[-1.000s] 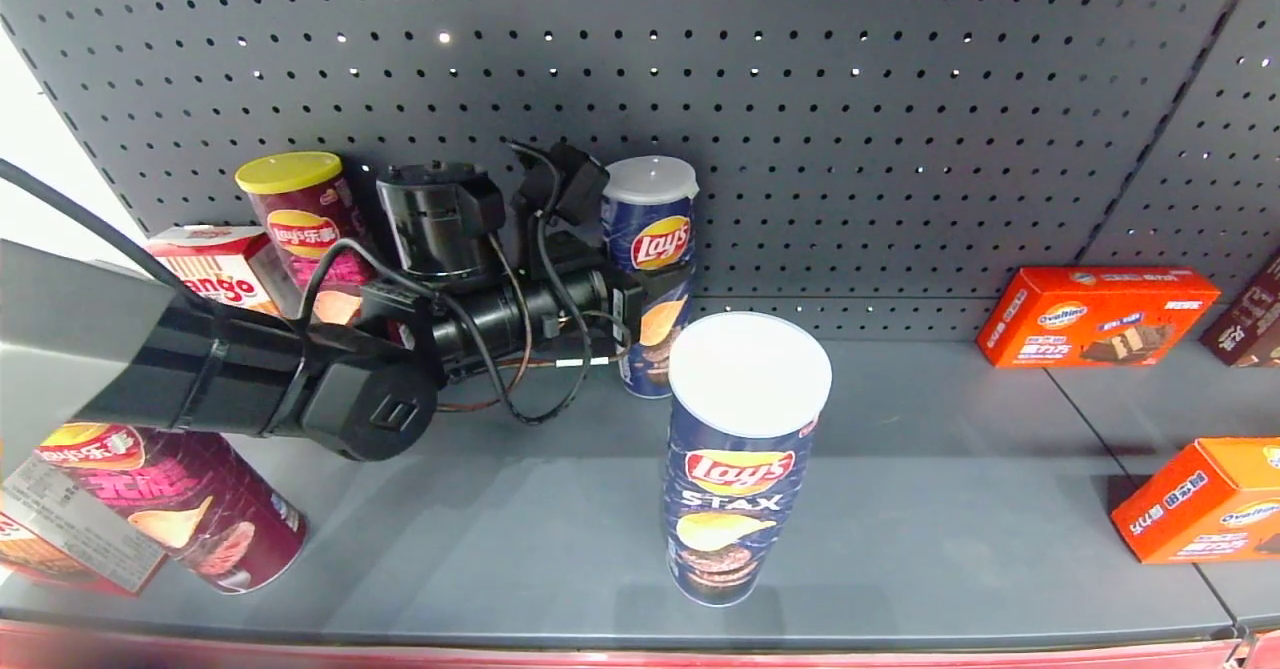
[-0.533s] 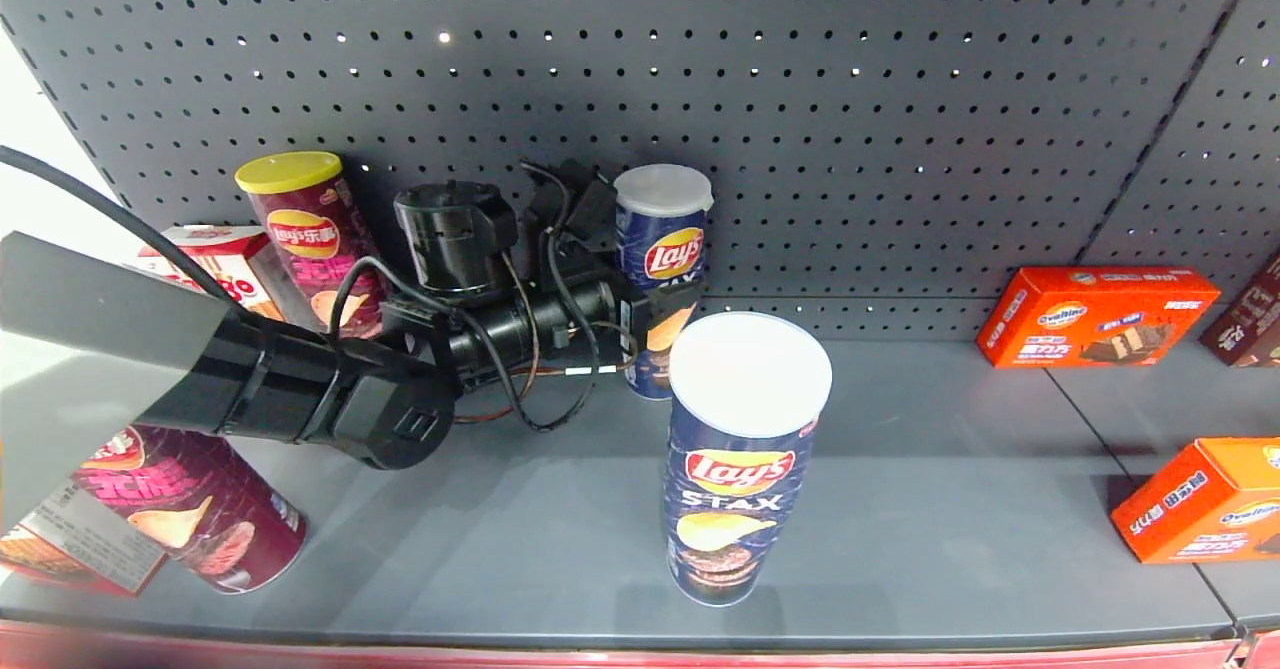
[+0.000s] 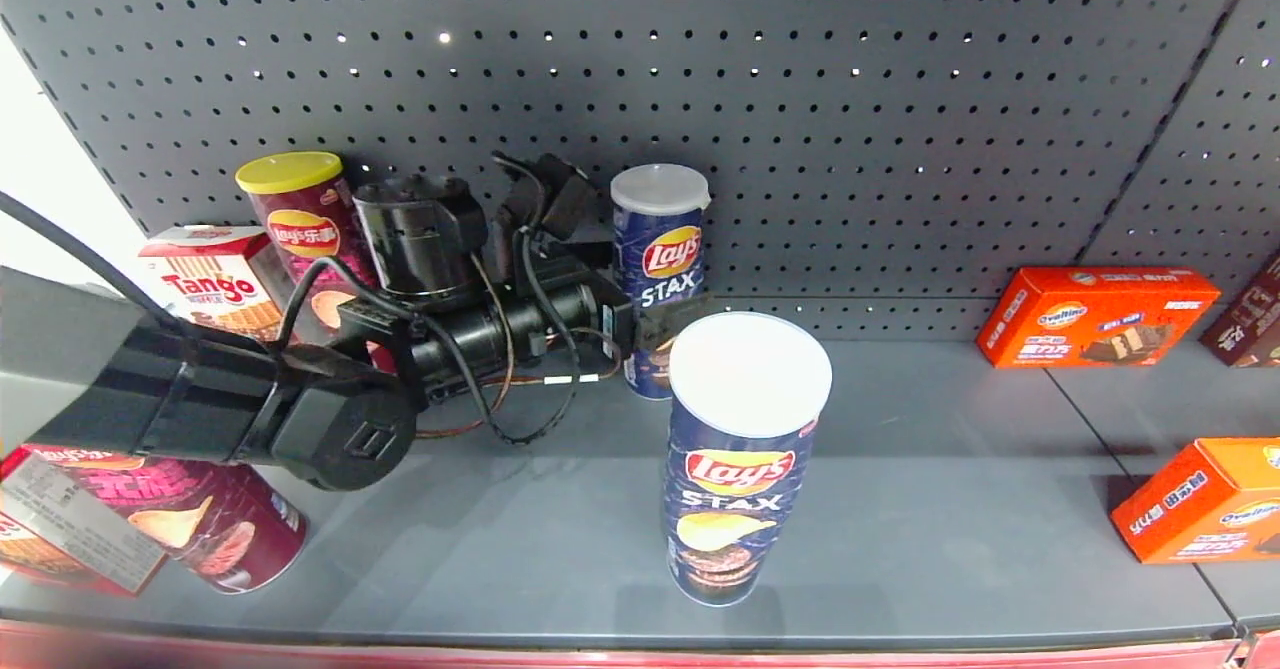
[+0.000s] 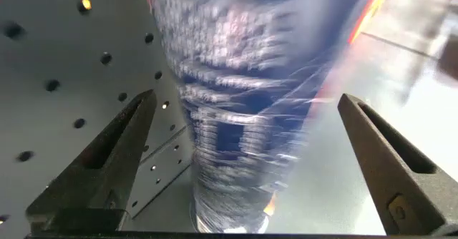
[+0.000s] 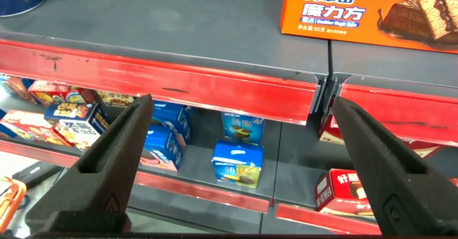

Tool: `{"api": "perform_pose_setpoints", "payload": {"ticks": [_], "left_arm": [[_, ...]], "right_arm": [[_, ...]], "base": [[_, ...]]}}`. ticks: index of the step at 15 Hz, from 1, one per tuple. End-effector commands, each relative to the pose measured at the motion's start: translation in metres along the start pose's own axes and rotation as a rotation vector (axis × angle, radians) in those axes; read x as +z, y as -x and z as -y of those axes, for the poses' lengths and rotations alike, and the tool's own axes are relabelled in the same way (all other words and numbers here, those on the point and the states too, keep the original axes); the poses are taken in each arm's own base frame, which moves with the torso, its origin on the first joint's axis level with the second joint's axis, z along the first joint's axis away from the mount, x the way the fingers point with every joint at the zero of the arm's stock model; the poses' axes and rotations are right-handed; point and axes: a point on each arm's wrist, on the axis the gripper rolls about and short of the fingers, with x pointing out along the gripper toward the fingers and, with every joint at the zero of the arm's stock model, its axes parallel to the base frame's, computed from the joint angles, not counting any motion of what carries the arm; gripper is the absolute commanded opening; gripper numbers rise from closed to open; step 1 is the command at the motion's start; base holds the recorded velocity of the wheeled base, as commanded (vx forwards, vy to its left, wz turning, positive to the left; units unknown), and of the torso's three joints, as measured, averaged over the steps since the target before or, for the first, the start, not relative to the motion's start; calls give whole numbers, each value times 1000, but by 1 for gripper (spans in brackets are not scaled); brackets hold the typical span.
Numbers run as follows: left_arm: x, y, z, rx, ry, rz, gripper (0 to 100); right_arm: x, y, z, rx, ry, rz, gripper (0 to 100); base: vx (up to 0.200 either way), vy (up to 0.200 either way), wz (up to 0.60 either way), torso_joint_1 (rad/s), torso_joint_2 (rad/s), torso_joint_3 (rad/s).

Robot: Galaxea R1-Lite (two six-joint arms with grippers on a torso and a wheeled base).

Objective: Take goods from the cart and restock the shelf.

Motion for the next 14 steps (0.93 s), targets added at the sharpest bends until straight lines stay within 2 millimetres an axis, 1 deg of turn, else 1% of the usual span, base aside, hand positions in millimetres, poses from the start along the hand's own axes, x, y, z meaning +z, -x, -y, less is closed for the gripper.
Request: {"api": "perform_pose_setpoints", "payload": {"ticks": [1,3,6,11,12,14], "left_arm": [[15,18,7,4,-9,23,100],[18,29,12,16,-11,19,100],[10,44,21,82,-49,-33,100],[9,49,28,151,-48,-54,100],[2,51,27,171,-58,-81,100],[-2,52,25,237,-89,-114,100]], "right_arm": [[0,0,0,0,0,-2,100],[0,0,0,0,0,-2,100],[0,0,0,0,0,-2,100],[0,0,0,0,0,-2,100],[0,0,0,0,0,-2,100],[0,0,0,0,0,-2,100]], "base": [[0,0,0,0,0,0],[0,0,0,0,0,0],[0,0,0,0,0,0],[0,0,0,0,0,0],[0,0,0,0,0,0],[0,0,0,0,0,0]]}}
